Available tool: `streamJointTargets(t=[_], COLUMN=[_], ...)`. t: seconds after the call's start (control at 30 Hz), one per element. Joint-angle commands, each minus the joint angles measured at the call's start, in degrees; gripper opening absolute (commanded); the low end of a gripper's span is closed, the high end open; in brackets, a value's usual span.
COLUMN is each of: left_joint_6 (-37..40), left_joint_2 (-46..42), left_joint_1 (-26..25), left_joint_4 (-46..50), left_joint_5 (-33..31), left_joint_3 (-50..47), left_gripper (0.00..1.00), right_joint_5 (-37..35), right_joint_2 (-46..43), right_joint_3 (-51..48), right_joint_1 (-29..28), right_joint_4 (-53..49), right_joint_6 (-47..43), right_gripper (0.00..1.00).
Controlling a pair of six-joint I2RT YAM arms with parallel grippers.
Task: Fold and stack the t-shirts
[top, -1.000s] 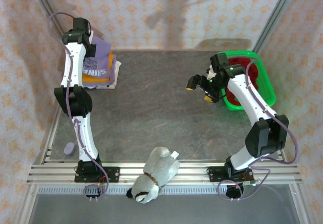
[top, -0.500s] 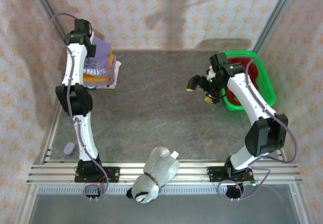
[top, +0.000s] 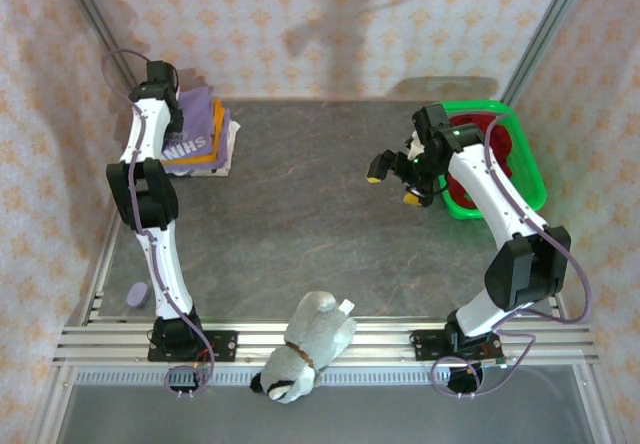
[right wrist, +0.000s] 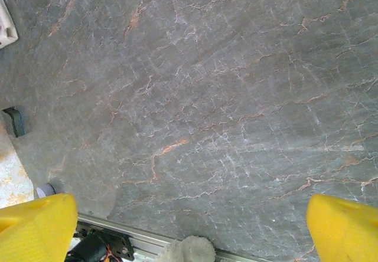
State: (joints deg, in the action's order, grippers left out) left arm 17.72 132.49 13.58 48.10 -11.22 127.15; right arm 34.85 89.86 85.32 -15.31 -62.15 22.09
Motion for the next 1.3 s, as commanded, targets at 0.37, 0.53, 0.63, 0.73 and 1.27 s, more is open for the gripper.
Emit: streamJointTargets(t=[0.37,0.53,0.63,0.73,1.27], left_joint_6=[-3.4,-6.1,-8.2,-9.9,-21.8], left_joint_2=[0.5,-4.1,-9.6,-18.2,-67.5], left_joint_1=[3.0,2.9,2.0,0.9,-7.7], left_joint_4=[-2.0,-2.2,-2.5,-5.8,-53.0], left_joint_5=[-15.8,-11.8,-8.4,-4.1,28.2], left_joint_3=[3.4,0.2,-4.3,-12.4,-72.9], left_gripper=[0.74,0.84,0.97,1.00,1.00], right_joint_5=[-2.1,-1.9,-2.6,-4.9,-32.9], right_joint_2=[-1.2,-1.1,-1.2,-1.9,-31.7], right_joint_3=[2.4,2.1,2.8,2.9,-24.1], right_joint_1=[-1.1,-1.1,-1.1,-1.0,-1.1], right_joint_4=[-2.7,-2.0,-1.6,0.1,32.5], right_joint_6=[0.8,1.0,1.0,1.0,-13.7], right_gripper=[0.99,0.99,0.99,0.99,0.99])
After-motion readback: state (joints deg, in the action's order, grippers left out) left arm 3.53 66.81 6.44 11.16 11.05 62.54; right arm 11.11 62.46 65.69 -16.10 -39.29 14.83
